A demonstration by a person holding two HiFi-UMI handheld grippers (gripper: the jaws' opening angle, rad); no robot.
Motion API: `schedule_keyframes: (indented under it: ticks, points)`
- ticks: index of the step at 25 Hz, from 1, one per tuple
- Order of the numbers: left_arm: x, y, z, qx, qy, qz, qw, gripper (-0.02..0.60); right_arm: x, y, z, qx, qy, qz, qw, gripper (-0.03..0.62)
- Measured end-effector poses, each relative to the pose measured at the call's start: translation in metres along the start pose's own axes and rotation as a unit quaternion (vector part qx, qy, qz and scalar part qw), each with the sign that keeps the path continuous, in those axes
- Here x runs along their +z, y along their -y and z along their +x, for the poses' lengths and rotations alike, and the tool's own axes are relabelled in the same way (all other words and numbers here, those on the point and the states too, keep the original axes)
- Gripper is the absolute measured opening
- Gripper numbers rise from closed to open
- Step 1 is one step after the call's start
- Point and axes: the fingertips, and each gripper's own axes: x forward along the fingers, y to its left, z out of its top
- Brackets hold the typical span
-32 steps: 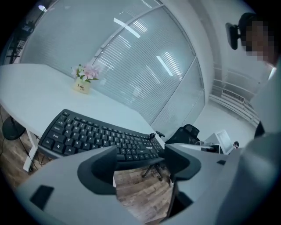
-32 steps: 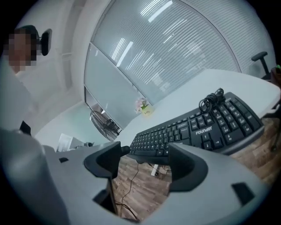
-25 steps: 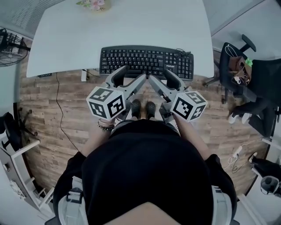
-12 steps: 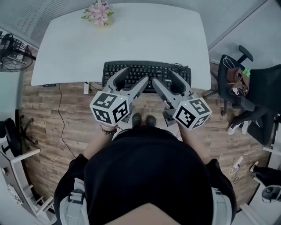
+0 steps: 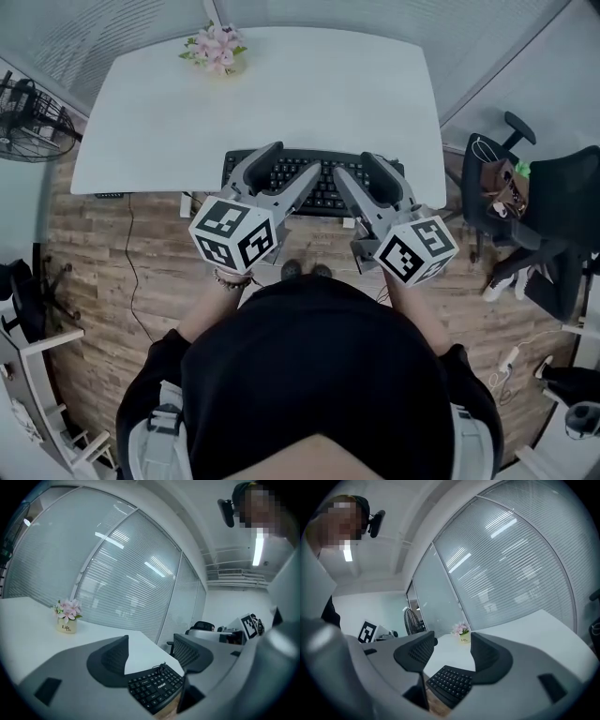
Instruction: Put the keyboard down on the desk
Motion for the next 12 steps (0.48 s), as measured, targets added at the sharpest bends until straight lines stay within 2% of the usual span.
schedule_keyframes:
  ticks: [3, 5, 12]
  points:
    - [0.005, 0.003, 0.001, 0.000, 0.006, 0.022, 0.9997, 0.295, 0.009, -0.003, 0.000, 0.000, 0.006, -0.014, 1.000, 0.233]
    - [0.008, 0.004, 0.001, 0.000, 0.013, 0.031, 0.9994, 0.257, 0.013, -0.005, 0.001, -0.001, 0.009, -0.020, 1.000, 0.217]
    - [0.017, 0.008, -0.001, -0.002, 0.033, 0.037, 0.9988, 0.167, 0.021, -0.009, 0.004, 0.001, 0.023, -0.047, 0.999, 0.179]
